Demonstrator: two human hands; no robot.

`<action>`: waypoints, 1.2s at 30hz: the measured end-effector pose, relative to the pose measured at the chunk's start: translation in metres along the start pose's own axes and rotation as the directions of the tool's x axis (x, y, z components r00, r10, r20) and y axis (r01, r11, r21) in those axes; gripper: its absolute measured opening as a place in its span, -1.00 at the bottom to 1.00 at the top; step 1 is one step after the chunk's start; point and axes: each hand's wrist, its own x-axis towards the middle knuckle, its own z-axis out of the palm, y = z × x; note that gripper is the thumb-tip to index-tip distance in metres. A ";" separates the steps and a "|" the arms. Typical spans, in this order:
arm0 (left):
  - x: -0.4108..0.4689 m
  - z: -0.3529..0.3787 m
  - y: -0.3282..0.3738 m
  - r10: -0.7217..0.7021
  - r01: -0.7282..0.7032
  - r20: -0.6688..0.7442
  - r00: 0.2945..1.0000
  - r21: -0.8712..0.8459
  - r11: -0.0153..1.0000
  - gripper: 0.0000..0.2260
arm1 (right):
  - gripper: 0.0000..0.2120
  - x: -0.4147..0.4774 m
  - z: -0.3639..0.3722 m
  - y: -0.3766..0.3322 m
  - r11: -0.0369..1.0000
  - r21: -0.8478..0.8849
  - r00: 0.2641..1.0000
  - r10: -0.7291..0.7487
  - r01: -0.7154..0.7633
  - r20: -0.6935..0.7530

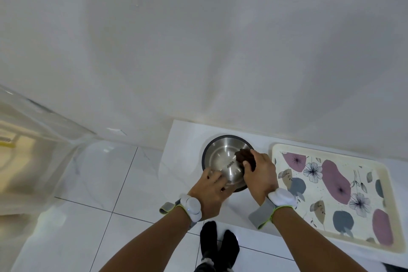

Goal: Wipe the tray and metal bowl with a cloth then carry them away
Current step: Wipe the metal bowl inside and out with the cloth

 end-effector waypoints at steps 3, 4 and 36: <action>0.004 -0.015 -0.008 -0.336 0.327 -0.055 0.940 -0.133 0.936 -0.63 | -0.59 0.007 -0.001 0.000 1.000 -0.003 1.000 -0.006 0.006 -0.002; 0.009 -0.019 -0.014 -0.517 0.502 -0.036 0.855 -0.189 0.844 -0.59 | -0.61 0.010 -0.001 -0.001 1.000 -0.006 1.000 -0.020 0.020 0.002; 0.040 -0.019 -0.064 -0.707 0.621 0.675 0.212 -0.652 -0.435 -0.81 | -0.80 0.055 0.043 -0.061 0.992 0.010 0.973 -0.126 0.126 0.192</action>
